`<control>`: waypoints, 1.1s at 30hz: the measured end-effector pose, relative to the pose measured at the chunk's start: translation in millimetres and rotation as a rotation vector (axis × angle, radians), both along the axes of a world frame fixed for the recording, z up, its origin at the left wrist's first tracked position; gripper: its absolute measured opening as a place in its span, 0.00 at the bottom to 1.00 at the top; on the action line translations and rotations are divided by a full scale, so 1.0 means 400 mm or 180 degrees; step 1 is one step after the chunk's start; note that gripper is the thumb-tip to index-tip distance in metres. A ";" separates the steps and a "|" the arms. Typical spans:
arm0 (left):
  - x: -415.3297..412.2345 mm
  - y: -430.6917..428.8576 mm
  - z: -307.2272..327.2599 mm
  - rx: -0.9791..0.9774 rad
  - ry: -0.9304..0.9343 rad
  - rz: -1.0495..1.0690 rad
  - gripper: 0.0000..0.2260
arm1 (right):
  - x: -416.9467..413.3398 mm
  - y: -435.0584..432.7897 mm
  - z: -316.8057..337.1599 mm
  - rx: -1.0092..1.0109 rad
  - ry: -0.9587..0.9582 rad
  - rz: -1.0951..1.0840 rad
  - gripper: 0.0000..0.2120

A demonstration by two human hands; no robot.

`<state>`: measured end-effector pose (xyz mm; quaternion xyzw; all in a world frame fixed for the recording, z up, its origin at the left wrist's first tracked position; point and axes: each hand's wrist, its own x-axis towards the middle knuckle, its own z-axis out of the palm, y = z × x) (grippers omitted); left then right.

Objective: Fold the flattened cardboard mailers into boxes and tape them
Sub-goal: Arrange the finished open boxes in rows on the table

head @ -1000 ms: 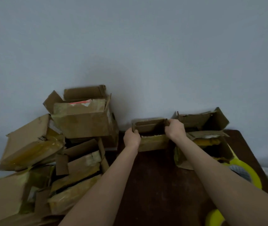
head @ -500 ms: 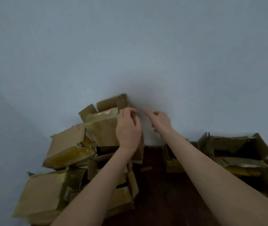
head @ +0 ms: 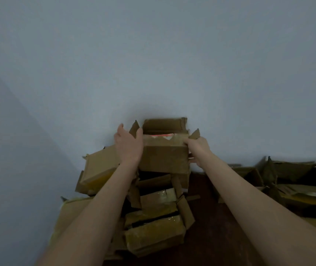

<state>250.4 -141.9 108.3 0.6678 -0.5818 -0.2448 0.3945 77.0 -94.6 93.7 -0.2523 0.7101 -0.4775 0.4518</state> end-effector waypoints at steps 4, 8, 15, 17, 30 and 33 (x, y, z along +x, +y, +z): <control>0.005 0.011 0.009 0.0280 0.0399 -0.0283 0.18 | -0.014 0.076 0.020 -0.0392 -0.0110 -0.0399 0.07; -0.072 0.102 0.050 -0.0377 0.0113 -0.0574 0.15 | -0.103 0.204 0.038 -0.0550 0.0094 -0.1160 0.05; -0.216 0.288 0.010 0.0077 0.0253 -0.1443 0.13 | -0.280 0.457 0.002 0.0571 0.1590 -0.1261 0.13; -0.230 0.324 -0.046 0.0626 0.0174 -0.1546 0.09 | -0.305 0.498 -0.039 0.0876 0.1775 -0.0940 0.13; -0.329 0.424 -0.279 0.1703 0.0204 -0.1459 0.31 | -0.255 0.512 -0.228 0.0609 0.2348 -0.0025 0.22; -0.275 0.439 -0.260 0.0652 -0.0385 -0.1321 0.24 | -0.209 0.483 -0.200 0.0032 0.2920 -0.0055 0.18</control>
